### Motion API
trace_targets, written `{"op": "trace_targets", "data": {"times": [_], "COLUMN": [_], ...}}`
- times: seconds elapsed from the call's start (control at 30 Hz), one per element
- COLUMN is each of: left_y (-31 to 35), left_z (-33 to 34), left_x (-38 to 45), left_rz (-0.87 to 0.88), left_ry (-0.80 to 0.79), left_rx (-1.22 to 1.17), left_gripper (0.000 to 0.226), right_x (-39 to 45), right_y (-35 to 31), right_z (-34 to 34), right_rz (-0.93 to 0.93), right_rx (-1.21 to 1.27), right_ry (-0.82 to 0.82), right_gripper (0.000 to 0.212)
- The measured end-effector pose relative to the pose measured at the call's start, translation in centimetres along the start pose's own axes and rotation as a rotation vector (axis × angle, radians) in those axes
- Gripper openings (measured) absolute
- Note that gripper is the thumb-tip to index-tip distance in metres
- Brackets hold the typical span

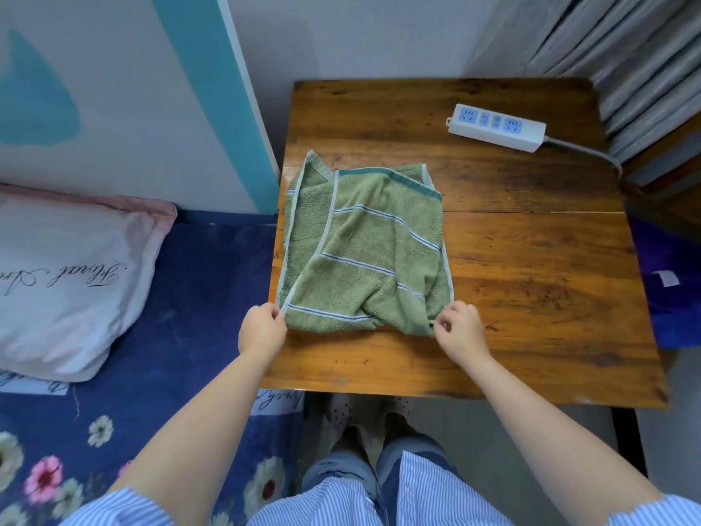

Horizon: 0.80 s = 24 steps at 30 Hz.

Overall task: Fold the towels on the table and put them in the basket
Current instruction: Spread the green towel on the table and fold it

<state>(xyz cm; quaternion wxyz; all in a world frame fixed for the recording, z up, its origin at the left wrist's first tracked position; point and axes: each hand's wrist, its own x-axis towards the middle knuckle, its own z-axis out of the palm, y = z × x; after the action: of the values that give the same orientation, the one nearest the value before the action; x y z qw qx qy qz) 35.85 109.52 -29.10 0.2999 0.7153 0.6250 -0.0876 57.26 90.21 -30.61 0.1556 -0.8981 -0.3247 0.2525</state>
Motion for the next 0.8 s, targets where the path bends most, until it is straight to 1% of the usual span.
{"op": "trace_targets", "data": {"times": [0.07,0.1,0.17,0.23,0.3,0.37,0.43,0.5,0.57,0.63,0.67,0.77,0.8], "left_y": [0.0,-0.1,-0.3,-0.5,-0.5,-0.2,0.7,2.8,6.2,10.5,13.1,19.7,21.4], "left_z": [0.4,0.6,0.7,0.8,0.7,0.6,0.3,-0.9,-3.1,-6.0,-7.9,-13.9,-16.1], "left_x": [0.0,0.0,0.0,0.1,-0.1,-0.4,-0.5,0.0,0.9,1.6,2.0,2.3,2.2], "left_rz": [-0.024,-0.045,-0.089,-0.136,-0.168,-0.184,-0.21,-0.223,-0.201,-0.12,-0.04,0.173,0.208], "left_ry": [0.005,0.01,0.021,0.04,0.054,0.033,-0.009,-0.028,-0.008,0.037,0.079,0.253,0.315], "left_rx": [0.004,-0.003,-0.032,-0.075,-0.104,-0.158,-0.257,-0.377,-0.498,-0.591,-0.646,-0.755,-0.78], "left_gripper": [0.017,0.017,0.016,0.016,0.016,0.015,0.015,0.019,0.021,0.02,0.018,0.01,0.012], "right_x": [0.2,0.3,0.6,0.7,0.5,0.2,0.6,1.9,3.9,6.2,7.4,10.3,10.9], "right_y": [0.6,0.8,1.5,2.5,3.4,4.0,3.5,1.6,-1.3,-4.5,-6.4,-11.1,-12.3], "right_z": [-1.1,-1.8,-3.0,-3.8,-4.1,-4.0,-4.8,-7.1,-10.7,-14.6,-16.8,-23.1,-25.2], "right_rz": [0.17,0.263,0.427,0.517,0.561,0.586,0.536,0.36,0.16,-0.003,-0.063,-0.134,-0.134], "right_rx": [0.348,0.506,0.713,0.731,0.667,0.627,0.551,0.429,0.349,0.291,0.261,0.246,0.253], "right_ry": [0.099,0.151,0.258,0.288,0.223,0.143,0.09,0.096,0.169,0.25,0.309,0.504,0.568], "right_gripper": [0.011,0.012,0.024,0.031,0.031,0.031,0.028,0.018,0.013,0.015,0.016,0.019,0.021]}}
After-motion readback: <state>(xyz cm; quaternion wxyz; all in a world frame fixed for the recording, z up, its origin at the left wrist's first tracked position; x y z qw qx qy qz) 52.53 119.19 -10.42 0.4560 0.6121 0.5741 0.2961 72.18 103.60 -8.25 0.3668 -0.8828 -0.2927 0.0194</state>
